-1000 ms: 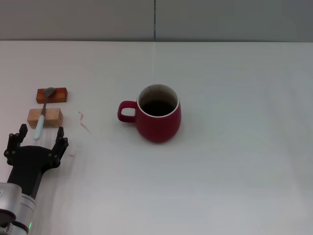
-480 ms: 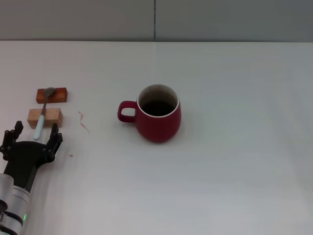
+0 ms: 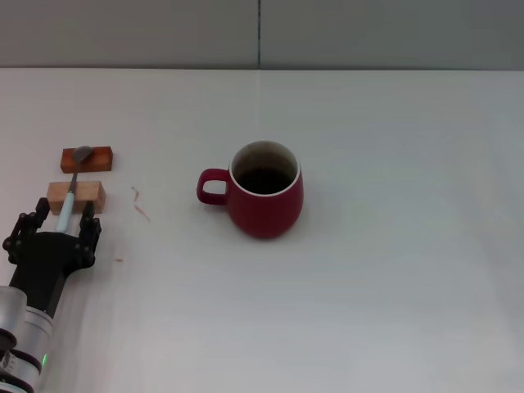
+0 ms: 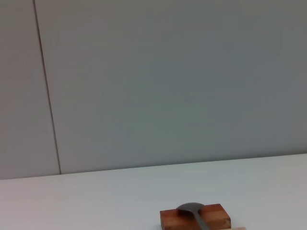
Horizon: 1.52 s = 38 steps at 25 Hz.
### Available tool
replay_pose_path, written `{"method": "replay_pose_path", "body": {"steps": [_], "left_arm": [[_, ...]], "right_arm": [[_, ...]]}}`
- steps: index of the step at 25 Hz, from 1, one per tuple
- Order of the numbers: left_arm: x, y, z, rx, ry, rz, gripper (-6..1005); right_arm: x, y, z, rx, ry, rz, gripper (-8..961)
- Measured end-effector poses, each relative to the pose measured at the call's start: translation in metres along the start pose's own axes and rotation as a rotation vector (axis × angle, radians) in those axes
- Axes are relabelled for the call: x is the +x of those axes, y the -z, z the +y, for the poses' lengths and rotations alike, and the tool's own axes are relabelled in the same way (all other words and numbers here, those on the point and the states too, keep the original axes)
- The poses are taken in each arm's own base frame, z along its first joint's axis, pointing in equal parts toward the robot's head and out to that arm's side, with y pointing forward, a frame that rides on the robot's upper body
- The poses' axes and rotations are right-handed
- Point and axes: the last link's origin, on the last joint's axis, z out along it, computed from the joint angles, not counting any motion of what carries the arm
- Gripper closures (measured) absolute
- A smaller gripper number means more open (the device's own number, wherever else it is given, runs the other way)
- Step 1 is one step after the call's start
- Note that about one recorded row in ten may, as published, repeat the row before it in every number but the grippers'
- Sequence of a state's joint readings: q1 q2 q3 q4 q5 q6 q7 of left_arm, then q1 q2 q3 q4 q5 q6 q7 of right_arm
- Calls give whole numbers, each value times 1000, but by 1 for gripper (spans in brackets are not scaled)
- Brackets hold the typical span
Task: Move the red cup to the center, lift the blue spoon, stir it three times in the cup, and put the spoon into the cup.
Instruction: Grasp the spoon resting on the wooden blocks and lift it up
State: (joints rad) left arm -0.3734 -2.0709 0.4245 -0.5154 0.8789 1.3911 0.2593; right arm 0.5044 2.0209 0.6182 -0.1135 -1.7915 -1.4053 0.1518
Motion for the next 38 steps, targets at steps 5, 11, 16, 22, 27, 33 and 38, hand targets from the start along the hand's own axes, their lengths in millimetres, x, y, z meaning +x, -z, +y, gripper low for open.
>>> {"method": "replay_pose_path", "body": {"steps": [5,11,16,22,27,33,38], "left_arm": [[0,0,0,1,0,0,418],[-1,0,-2,0,-10,1,518],[-2,0,-1,-4,-10,-8,565],[-1,-1,2,-20,-10,-5,590],[0,-2,2,-22,-12,-1,605],[0,-3,2,-22,-14,1,625],[1,-4,0,-17,-15,4,642]], "right_arm": [[1,2,0,2,-1,4,321],[1,5,-1,5,-1,1,321],[1,7,-1,7,-1,2,320],[1,8,-2,7,0,-5,320],[1,9,-2,8,0,-4,320],[2,11,-3,11,2,0,321],[1,12,-4,11,2,-3,321]]}}
